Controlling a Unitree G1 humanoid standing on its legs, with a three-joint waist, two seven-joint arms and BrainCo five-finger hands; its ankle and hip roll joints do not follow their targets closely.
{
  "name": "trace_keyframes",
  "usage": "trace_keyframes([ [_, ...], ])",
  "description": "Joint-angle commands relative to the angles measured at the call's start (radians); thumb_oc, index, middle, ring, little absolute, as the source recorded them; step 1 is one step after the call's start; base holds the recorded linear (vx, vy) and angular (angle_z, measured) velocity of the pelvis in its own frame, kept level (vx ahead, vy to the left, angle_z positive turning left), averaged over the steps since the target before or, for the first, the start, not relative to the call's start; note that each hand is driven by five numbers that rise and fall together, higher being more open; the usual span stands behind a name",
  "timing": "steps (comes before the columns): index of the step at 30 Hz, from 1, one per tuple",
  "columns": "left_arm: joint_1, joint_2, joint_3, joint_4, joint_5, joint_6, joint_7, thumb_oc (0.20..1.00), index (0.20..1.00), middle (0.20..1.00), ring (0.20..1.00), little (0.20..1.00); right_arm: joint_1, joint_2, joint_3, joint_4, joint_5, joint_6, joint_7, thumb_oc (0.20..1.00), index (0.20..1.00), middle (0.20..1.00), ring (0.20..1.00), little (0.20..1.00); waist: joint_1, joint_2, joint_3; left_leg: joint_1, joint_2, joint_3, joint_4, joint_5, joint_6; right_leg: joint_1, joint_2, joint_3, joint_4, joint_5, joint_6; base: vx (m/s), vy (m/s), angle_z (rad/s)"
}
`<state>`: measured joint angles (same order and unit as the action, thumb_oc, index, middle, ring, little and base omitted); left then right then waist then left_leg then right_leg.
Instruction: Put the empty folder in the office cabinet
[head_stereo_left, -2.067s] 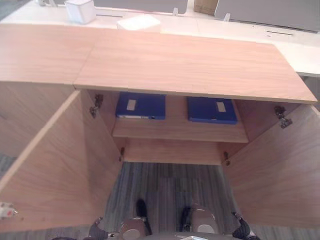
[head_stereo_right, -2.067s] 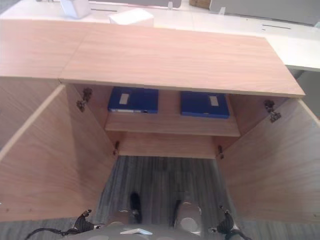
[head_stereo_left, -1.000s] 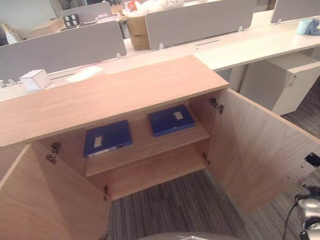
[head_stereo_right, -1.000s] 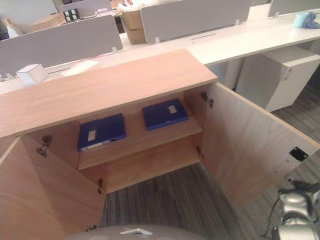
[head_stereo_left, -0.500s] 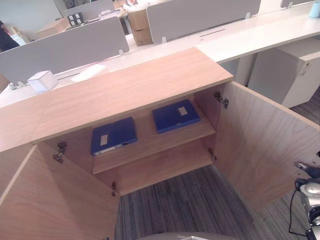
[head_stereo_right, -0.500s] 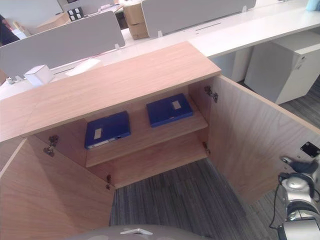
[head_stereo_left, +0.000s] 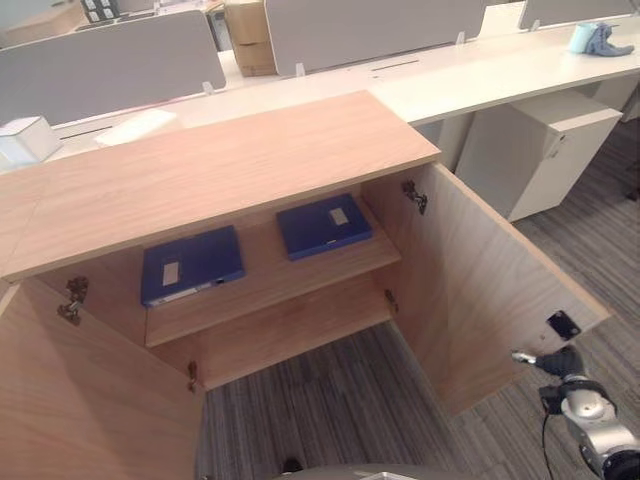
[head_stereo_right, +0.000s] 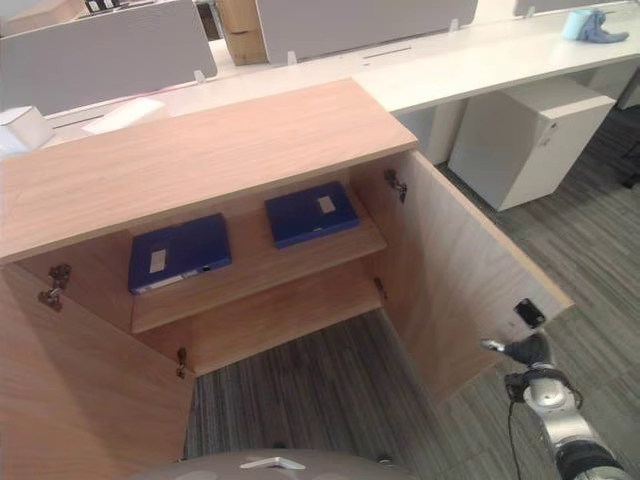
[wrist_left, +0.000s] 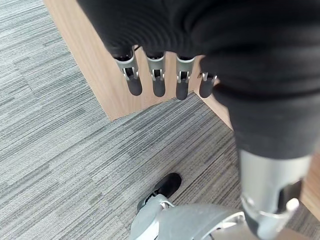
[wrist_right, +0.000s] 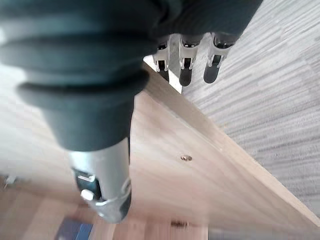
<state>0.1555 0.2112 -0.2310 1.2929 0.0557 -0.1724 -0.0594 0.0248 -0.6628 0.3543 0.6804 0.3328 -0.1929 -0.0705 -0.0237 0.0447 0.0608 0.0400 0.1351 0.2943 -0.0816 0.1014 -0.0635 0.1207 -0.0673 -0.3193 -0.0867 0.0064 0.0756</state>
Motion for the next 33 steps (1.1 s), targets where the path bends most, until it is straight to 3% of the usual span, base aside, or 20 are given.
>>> trace_keyframes([
  [1,-0.054,0.032,-0.012,0.038,0.030,-0.010,0.016,1.000,1.000,1.000,1.000,1.000,-0.164,0.127,0.155,-0.146,-0.111,-0.109,0.161,1.000,1.000,1.000,1.000,1.000,0.098,-0.028,-0.057,-0.074,0.032,-0.022,0.006,0.039,-0.060,-0.016,-0.060,0.033,0.004,-0.003,0.038,0.00,0.000,0.00],
  [6,-0.050,0.034,-0.005,0.031,0.033,-0.012,0.017,1.000,1.000,1.000,1.000,1.000,-0.167,0.172,0.267,-0.231,-0.101,-0.106,0.227,1.000,1.000,1.000,1.000,1.000,0.114,-0.038,-0.055,-0.078,0.029,-0.037,0.007,0.038,-0.059,-0.015,-0.064,0.022,0.005,-0.004,0.037,0.00,0.019,0.13],
  [11,-0.045,0.041,-0.003,0.028,0.028,-0.014,0.021,1.000,1.000,1.000,1.000,1.000,-0.232,0.238,0.387,-0.263,-0.100,-0.103,0.264,1.000,1.000,1.000,1.000,1.000,0.157,-0.052,-0.050,-0.095,0.016,-0.067,0.007,0.034,-0.054,-0.011,-0.075,-0.011,0.006,-0.003,0.041,0.01,0.045,0.39],
  [16,-0.043,0.058,-0.005,0.016,0.016,-0.012,0.032,1.000,1.000,1.000,1.000,1.000,-0.355,0.322,0.448,-0.193,-0.131,-0.093,0.230,1.000,1.000,1.000,1.000,1.000,0.212,-0.064,-0.047,-0.112,-0.003,-0.098,0.008,0.030,-0.047,-0.005,-0.088,-0.045,0.005,-0.002,0.045,0.02,0.050,0.34],
  [19,-0.059,0.079,0.002,0.004,-0.006,-0.010,0.066,1.000,1.000,1.000,1.000,1.000,-0.452,0.409,0.419,-0.051,-0.128,-0.087,0.164,1.000,1.000,1.000,1.000,1.000,0.257,-0.073,-0.044,-0.131,-0.017,-0.122,0.009,0.031,-0.041,-0.008,-0.097,-0.067,0.005,0.002,0.048,0.00,0.040,0.33],
  [23,-0.101,0.160,0.097,0.004,-0.081,0.000,0.123,1.000,1.000,1.000,1.000,1.000,-0.465,0.435,0.379,0.055,-0.153,-0.084,0.094,1.000,1.000,1.000,1.000,1.000,0.293,-0.076,-0.044,-0.132,-0.029,-0.135,0.007,0.029,-0.038,0.000,-0.106,-0.087,0.006,0.008,0.050,0.00,0.011,0.22],
  [24,-0.055,0.204,0.172,-0.038,-0.080,-0.028,0.199,1.000,1.000,1.000,1.000,1.000,-0.431,0.399,0.345,0.080,-0.176,-0.104,0.051,1.000,1.000,1.000,1.000,1.000,0.332,-0.086,-0.039,-0.130,-0.032,-0.150,0.009,0.030,-0.041,0.014,-0.106,-0.106,0.008,0.002,0.047,-0.02,-0.029,0.22],
  [31,0.017,0.213,0.358,-0.124,-0.150,-0.029,0.306,1.000,1.000,1.000,1.000,1.000,-0.229,0.346,0.278,0.172,-0.267,-0.091,0.044,1.000,1.000,1.000,1.000,1.000,0.347,-0.095,-0.048,-0.137,-0.006,-0.162,0.016,0.069,-0.055,0.033,-0.071,-0.119,0.005,-0.029,0.027,-0.04,-0.105,0.16],
  [33,0.018,0.243,0.437,-0.110,-0.194,-0.029,0.329,1.000,1.000,1.000,1.000,1.000,-0.160,0.346,0.240,0.245,-0.290,-0.079,0.047,1.000,1.000,1.000,1.000,1.000,0.343,-0.086,-0.034,-0.159,0.018,-0.165,0.022,0.105,-0.082,0.042,-0.048,-0.124,0.000,-0.053,0.017,-0.08,-0.113,-0.03],
])
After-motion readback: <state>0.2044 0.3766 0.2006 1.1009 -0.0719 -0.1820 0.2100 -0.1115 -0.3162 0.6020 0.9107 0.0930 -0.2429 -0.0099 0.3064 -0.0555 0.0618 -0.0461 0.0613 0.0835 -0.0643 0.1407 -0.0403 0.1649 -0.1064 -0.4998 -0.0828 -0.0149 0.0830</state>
